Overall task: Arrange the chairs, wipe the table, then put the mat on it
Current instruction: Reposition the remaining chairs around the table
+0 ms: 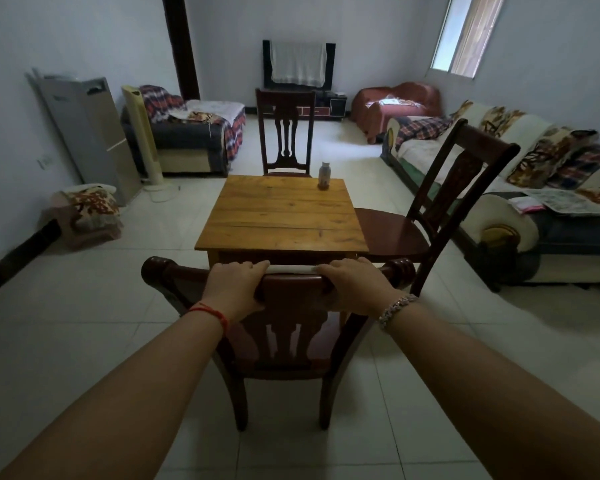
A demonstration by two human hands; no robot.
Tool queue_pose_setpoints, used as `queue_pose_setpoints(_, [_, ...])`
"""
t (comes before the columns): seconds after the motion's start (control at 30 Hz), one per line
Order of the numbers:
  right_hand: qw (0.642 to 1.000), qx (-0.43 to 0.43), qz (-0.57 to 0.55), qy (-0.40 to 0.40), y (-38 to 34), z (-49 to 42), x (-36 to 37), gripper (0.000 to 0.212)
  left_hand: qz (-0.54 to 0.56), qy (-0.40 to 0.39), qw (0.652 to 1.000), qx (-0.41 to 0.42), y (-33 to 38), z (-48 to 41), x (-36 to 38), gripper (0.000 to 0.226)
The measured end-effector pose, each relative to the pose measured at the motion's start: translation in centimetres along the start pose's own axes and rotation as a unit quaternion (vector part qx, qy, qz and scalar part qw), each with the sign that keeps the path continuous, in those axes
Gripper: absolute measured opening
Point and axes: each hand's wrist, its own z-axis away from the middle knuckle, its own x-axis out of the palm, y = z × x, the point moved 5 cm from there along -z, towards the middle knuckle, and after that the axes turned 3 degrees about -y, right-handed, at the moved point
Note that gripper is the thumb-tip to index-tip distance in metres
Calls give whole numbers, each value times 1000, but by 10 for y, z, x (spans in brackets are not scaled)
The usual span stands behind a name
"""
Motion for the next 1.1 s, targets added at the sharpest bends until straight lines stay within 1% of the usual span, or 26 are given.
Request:
queue_pose_setpoints(0.03, [1000, 6, 7, -1, 3, -1, 0, 57, -2, 5, 1000, -4, -2, -1, 2, 71])
queue_pose_setpoints(0.1, [1000, 24, 8, -12, 4, -3, -3, 43, 14, 11, 1000, -4, -5, -3, 2, 60])
queue_pose_setpoints(0.17, [999, 29, 27, -25, 3, -5, -4, 40, 16, 0, 1000, 14, -6, -6, 1, 41])
queue_pose_setpoints(0.23, [998, 30, 39, -35, 2, -6, -4, 40, 3, -17, 999, 39, -5, -7, -1, 34])
queue_pose_setpoints(0.37, [998, 34, 29, -47, 1, -9, -5, 39, 8, -14, 997, 70, -6, -9, -5, 34])
queue_pose_setpoints(0.43, [998, 31, 32, -40, 0, -10, -6, 39, 19, -20, 996, 82, -8, -11, -4, 34])
queue_pose_setpoints(0.7, [999, 31, 34, -14, -7, -17, -5, 37, 15, -45, 994, 95, -20, -16, -5, 35])
queue_pose_setpoints(0.83, [999, 13, 39, -7, -9, -15, -8, 37, 10, -37, 995, 96, -20, -15, -5, 35])
queue_pose_setpoints(1.1, [997, -17, 65, -30, -8, -21, -12, 41, 10, -9, 996, 86, -22, -15, -6, 35])
